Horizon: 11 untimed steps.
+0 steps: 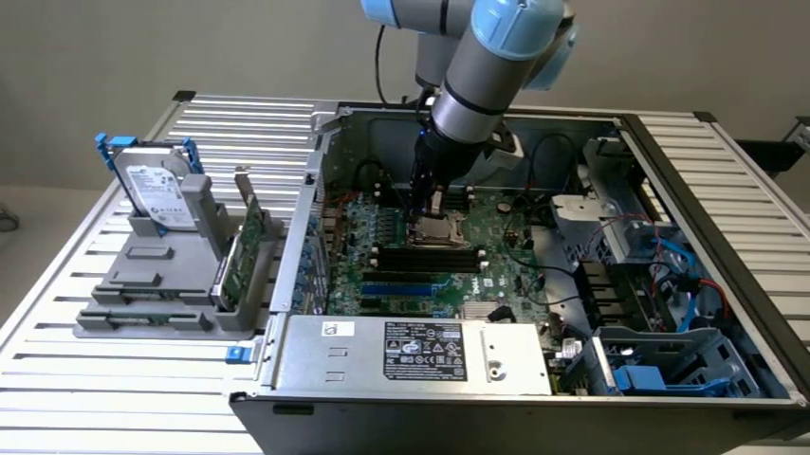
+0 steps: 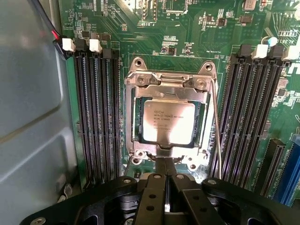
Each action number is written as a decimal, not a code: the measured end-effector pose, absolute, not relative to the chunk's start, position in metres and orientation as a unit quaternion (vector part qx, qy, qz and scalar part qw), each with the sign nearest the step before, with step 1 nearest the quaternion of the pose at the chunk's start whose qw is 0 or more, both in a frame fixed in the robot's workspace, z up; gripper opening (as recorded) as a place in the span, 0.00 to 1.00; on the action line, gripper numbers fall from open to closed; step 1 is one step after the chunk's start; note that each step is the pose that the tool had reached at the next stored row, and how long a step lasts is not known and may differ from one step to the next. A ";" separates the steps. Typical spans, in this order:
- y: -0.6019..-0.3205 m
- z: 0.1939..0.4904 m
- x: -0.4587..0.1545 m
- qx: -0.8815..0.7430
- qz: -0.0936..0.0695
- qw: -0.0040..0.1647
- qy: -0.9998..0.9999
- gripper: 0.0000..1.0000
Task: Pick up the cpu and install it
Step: 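Close the cpu cover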
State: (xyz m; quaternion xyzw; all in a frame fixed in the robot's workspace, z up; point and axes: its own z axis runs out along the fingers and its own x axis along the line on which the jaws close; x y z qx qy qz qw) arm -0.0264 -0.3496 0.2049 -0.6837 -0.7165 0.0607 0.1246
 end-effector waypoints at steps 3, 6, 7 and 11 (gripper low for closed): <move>-0.349 0.204 -0.026 -0.684 0.060 0.125 -0.717 0.11; -0.348 0.203 -0.026 -0.684 0.060 0.125 -0.717 0.11; -0.348 0.203 -0.026 -0.684 0.060 0.125 -0.717 0.11; -0.348 0.201 -0.026 -0.684 0.060 0.125 -0.717 0.11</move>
